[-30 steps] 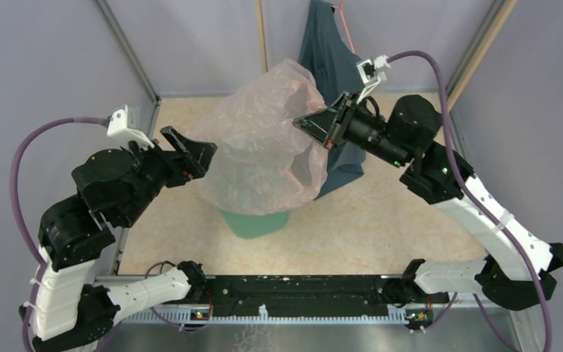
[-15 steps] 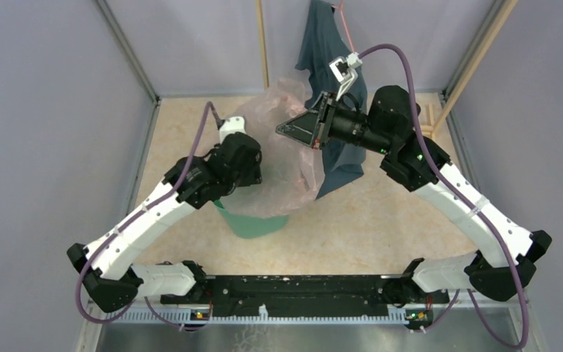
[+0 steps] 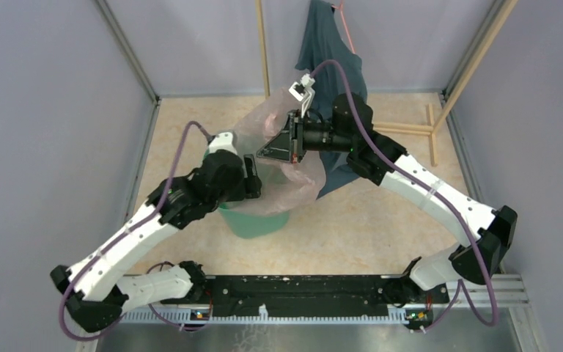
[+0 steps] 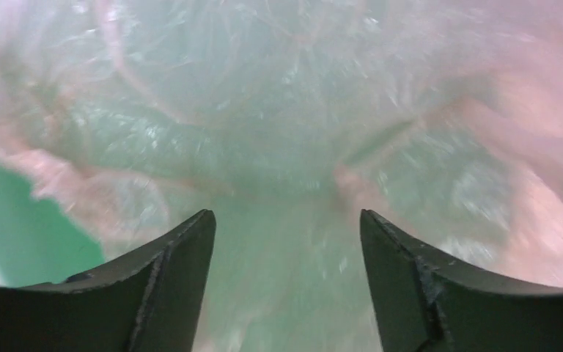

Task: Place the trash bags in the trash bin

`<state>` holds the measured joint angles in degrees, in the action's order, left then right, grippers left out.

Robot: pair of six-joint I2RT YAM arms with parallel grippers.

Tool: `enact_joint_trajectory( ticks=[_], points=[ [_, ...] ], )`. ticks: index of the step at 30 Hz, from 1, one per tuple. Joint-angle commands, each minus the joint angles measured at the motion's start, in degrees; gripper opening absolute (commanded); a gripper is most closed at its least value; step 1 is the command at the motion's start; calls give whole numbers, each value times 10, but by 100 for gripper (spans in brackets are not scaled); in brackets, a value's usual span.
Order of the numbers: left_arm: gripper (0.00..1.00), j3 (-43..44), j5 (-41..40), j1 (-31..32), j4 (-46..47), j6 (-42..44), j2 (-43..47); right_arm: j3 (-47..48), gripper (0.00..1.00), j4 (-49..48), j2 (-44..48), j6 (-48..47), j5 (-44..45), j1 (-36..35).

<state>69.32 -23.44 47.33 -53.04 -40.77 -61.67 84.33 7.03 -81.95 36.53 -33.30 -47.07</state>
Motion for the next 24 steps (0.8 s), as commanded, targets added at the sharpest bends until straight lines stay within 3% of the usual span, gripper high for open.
enact_joint_trajectory(
  ticks=[1, 4, 9, 13, 15, 24],
  points=[
    [83, 33, 29, -1, 18, 25, 88, 30, 0, -26, 8, -26, -24, 1],
    [89, 87, 44, -2, -14, 39, 101, 37, 0, -47, -3, -9, -41, -1],
    [98, 178, -23, -2, -63, 51, 94, 66, 0, -55, -24, -31, -96, -32],
    [98, 283, 46, -2, -33, 44, 38, 92, 0, 17, -17, -118, -121, -66],
    [98, 320, 29, -2, -39, 48, 2, 60, 0, 28, 8, -139, -110, -71],
    [98, 315, -112, -7, -18, 72, -48, -93, 0, 13, 94, -173, -97, -71]
  ],
)
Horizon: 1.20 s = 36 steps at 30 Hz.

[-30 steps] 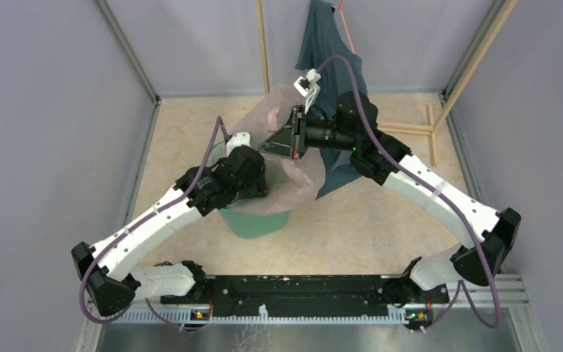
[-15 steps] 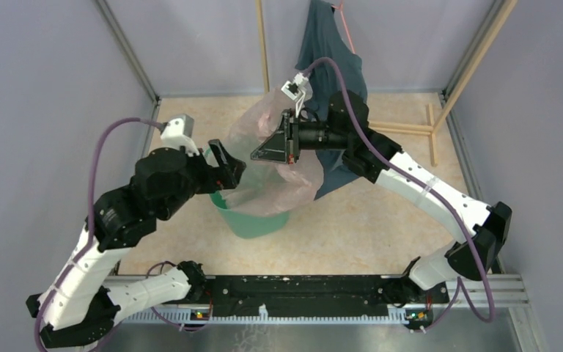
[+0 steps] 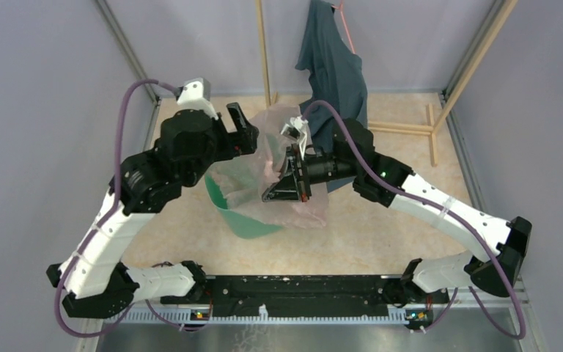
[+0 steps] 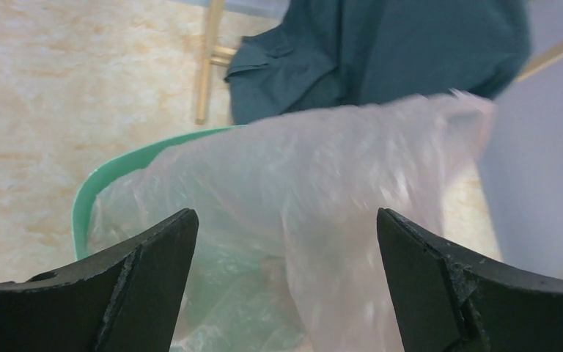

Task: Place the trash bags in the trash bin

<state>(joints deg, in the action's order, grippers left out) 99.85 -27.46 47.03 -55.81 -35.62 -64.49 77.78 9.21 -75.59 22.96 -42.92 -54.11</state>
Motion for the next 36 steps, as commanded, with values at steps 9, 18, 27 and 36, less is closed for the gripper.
enact_joint_trajectory(
  ticks=[9, 18, 27, 36],
  points=[
    [98, 230, -55, -5, 26, 141, -178, -12, 0, 12, 1, -56, -14, 0],
    [98, 219, 317, -127, 90, 155, -278, -23, 0, -26, 14, -38, -15, -8],
    [63, 4, 378, -169, 96, 183, -162, -10, 0, -86, 5, -18, -3, -13],
    [54, -208, 272, -181, 85, 142, -4, 43, 0, -265, -57, 82, 159, -24]
  ],
)
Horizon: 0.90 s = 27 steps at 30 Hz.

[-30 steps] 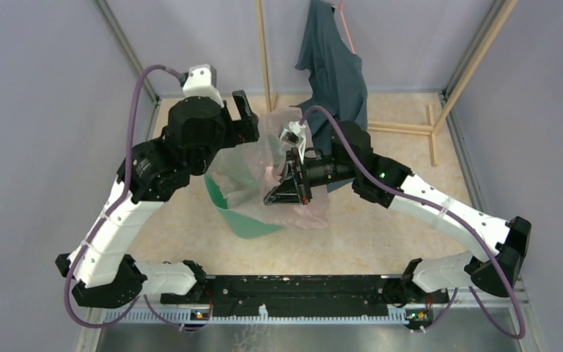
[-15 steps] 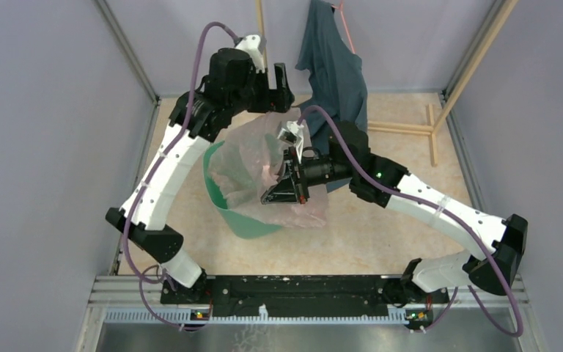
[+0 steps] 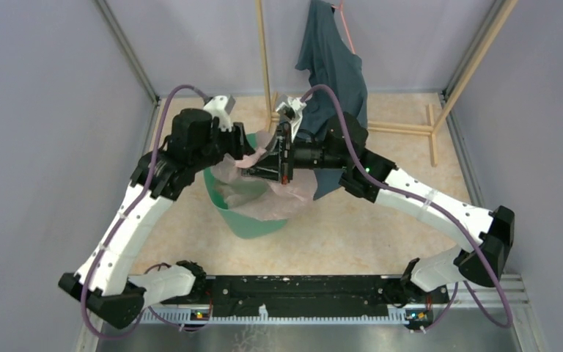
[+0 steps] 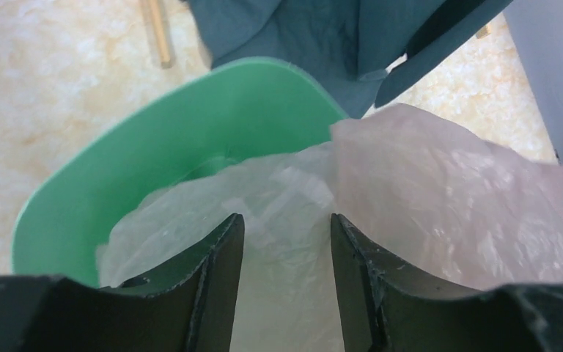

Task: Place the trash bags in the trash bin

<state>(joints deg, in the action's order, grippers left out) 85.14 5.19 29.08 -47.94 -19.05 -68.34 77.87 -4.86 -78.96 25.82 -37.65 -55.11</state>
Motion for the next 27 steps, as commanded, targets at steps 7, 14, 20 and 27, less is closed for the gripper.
enact_joint_trajectory(
  ticks=[7, 14, 20, 27],
  points=[
    [71, 12, -173, -5, -54, -33, 49, 18, 0, -207, -55, 97, 278, -23],
    [98, 109, -271, -5, -143, -56, 88, -19, 0, -224, -36, 106, 331, -23],
    [98, 92, -290, -5, -183, -96, 177, -16, 0, -214, -42, 106, 333, -23],
    [98, 92, -171, -4, -176, -87, 223, -7, 0, -192, -51, 130, 370, -23]
  ],
)
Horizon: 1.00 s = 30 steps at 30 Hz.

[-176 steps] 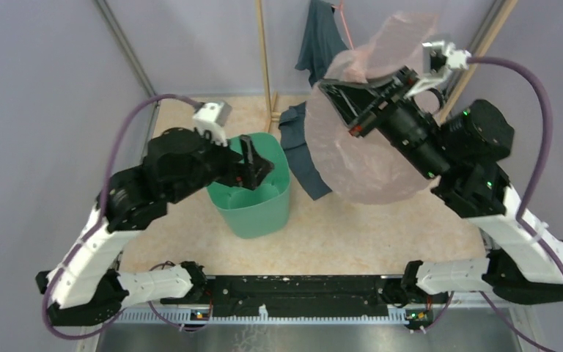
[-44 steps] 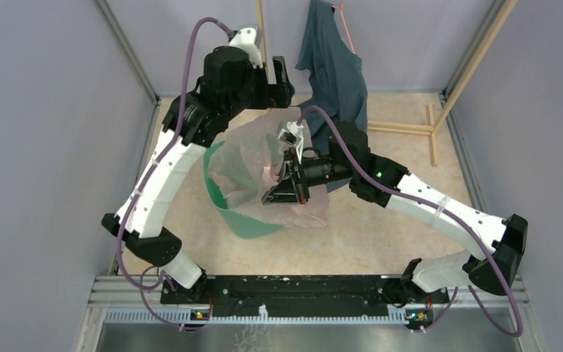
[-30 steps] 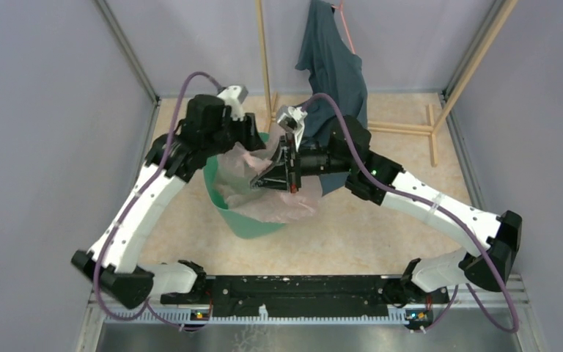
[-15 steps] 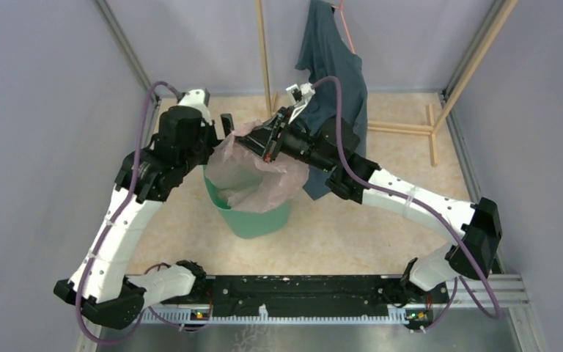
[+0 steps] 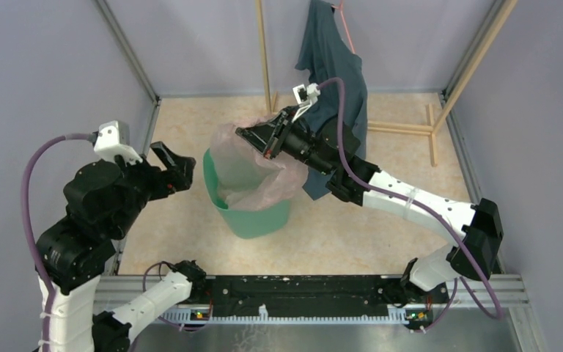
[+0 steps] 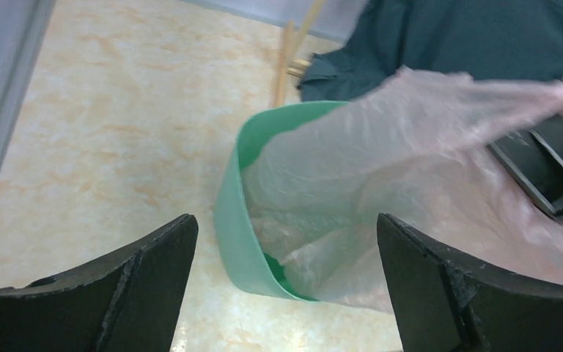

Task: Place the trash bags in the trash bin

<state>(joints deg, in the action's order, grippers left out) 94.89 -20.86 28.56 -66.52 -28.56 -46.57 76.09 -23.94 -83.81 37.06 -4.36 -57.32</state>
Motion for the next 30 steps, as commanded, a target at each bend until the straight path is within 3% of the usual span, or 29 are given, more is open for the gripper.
enact_joint_trajectory(
  ticks=[1, 5, 8, 13, 19, 23, 26, 27, 28, 30],
  points=[
    [98, -21, 146, 1, 41, 30, 20, 15, 0, 9, -5, 23, 48, -1],
    [98, -132, 442, 1, 187, 50, 73, 34, 0, 22, -18, 45, 73, -1],
    [98, -203, 548, 0, 263, 29, 82, 48, 0, 21, -28, 56, 64, -1],
    [98, -296, 575, 0, 362, 7, 79, 62, 0, 16, -40, 66, 49, -1],
    [95, -324, 521, 1, 360, 16, 44, 64, 0, 13, -43, 70, 46, -1],
    [74, -327, 429, 1, 330, -1, 28, 64, 0, 6, -45, 70, 46, -1],
    [41, -327, 367, 1, 293, -12, 6, 65, 0, -2, -50, 72, 34, -1],
    [25, -323, 332, 1, 270, -15, -2, 65, 0, -2, -51, 72, 30, -1],
    [16, -317, 270, 0, 242, -20, -9, 64, 0, -1, -51, 70, 29, -1],
    [10, -311, 186, 1, 193, -25, -14, 57, 0, 0, -51, 68, 26, -1]
  ],
)
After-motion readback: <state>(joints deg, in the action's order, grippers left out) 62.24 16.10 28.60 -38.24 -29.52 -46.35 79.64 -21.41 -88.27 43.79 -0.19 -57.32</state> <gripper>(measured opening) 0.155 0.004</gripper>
